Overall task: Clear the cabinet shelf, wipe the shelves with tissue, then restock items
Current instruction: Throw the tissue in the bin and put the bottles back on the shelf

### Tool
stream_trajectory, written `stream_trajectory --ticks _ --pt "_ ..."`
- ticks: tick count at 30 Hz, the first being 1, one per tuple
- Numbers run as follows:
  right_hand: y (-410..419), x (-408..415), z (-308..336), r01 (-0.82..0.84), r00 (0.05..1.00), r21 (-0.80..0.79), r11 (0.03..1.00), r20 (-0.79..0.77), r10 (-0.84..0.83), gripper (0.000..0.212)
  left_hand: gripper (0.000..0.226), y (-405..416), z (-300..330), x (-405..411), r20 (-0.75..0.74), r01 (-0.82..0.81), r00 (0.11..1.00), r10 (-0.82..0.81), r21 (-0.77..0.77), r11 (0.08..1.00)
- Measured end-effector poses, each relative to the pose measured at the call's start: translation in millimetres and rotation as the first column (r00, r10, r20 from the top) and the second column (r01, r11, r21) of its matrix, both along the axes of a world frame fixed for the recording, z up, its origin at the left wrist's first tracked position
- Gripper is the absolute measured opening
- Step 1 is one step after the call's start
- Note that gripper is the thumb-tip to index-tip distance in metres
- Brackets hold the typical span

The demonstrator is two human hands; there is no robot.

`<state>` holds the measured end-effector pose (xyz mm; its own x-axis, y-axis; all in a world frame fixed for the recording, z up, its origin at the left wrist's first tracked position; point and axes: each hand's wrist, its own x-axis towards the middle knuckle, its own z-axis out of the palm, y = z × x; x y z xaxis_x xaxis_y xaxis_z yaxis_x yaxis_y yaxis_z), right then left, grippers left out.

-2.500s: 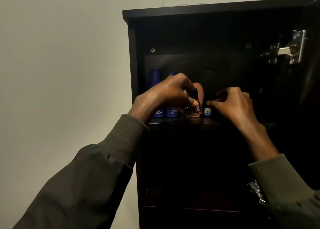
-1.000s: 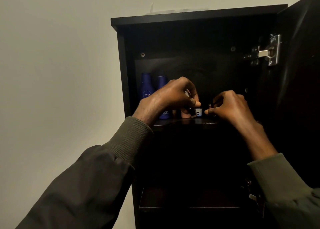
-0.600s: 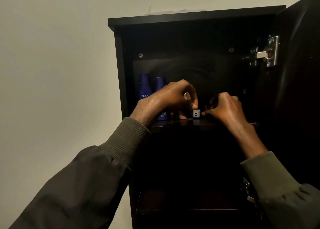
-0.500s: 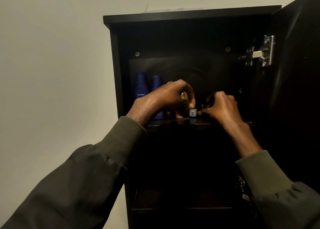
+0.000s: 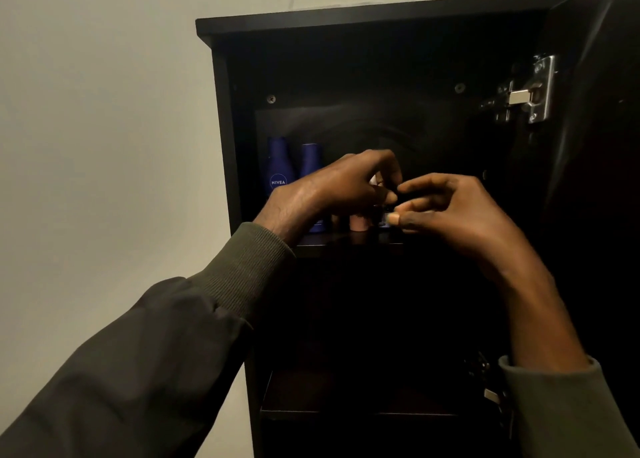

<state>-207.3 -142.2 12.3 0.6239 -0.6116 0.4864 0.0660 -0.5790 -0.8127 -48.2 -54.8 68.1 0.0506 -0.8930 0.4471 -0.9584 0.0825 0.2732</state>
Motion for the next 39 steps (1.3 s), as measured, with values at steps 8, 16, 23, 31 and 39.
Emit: stream_trajectory --ticks 8,16,23,31,39 --pt "-0.6 8.8 4.2 0.149 0.989 -0.112 0.982 -0.002 -0.150 0.039 0.042 -6.1 7.4 -16.9 0.030 -0.001 1.000 0.004 -0.108 0.994" --pt "-13.6 5.3 4.0 0.417 0.908 -0.196 0.888 0.043 -0.417 0.029 0.037 -12.1 -0.2 -23.0 -0.031 -0.033 0.999 0.027 -0.204 0.979" --pt "-37.0 12.7 4.6 0.488 0.862 -0.161 0.858 -0.070 -0.503 0.035 0.022 0.6 0.7 -23.3 -0.096 -0.039 0.995 0.016 -0.244 0.969" --pt "-52.1 23.2 6.9 0.536 0.804 -0.192 0.822 -0.179 -0.566 0.027 0.021 5.5 -6.2 -11.4 -0.084 -0.052 0.996 0.033 -0.233 0.971" --pt "-57.6 26.1 4.9 0.529 0.796 -0.201 0.825 -0.220 -0.564 0.030 0.018 8.8 -16.0 -6.2 -0.077 -0.055 0.996 0.040 -0.193 0.980"
